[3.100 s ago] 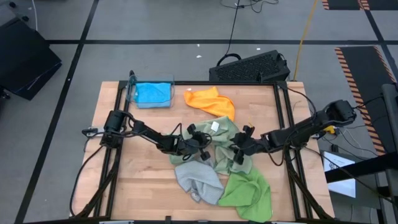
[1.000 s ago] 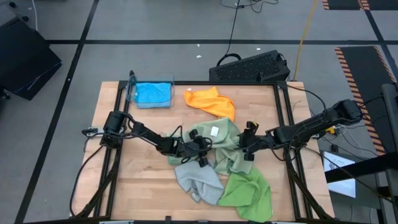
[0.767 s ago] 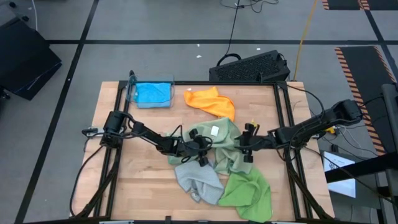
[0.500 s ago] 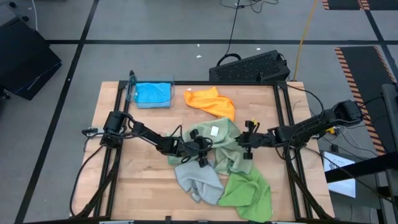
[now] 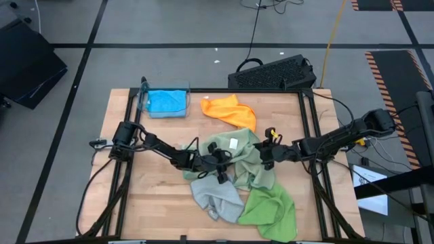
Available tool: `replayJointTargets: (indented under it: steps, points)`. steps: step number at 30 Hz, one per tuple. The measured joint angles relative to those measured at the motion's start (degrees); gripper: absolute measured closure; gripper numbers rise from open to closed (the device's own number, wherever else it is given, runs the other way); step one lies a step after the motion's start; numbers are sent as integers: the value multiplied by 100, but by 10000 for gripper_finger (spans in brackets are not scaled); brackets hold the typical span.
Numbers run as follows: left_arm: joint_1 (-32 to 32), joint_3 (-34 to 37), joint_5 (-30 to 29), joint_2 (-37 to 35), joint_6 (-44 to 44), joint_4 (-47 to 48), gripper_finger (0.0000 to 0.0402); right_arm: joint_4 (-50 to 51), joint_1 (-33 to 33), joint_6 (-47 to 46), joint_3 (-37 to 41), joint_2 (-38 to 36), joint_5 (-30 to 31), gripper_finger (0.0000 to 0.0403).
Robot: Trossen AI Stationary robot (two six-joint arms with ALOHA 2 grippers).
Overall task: Fold microfiber towels
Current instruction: Fold the left light green microfiber cloth
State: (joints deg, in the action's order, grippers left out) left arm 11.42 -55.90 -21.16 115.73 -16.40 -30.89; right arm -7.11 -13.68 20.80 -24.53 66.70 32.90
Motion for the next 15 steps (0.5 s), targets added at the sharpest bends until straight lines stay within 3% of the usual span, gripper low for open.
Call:
replayJointTargets:
  steps: [6,10,15]
  points:
    - [75,-2,-56,-401,187,-90,263,0,-228,-155,0,0,18,363]
    - [109,-5,-483,-547,491,-131,230,3,-286,-274,0,0,25,378]
    - [83,-58,-527,-324,645,-491,214,2,-350,-319,0,2,19,397]
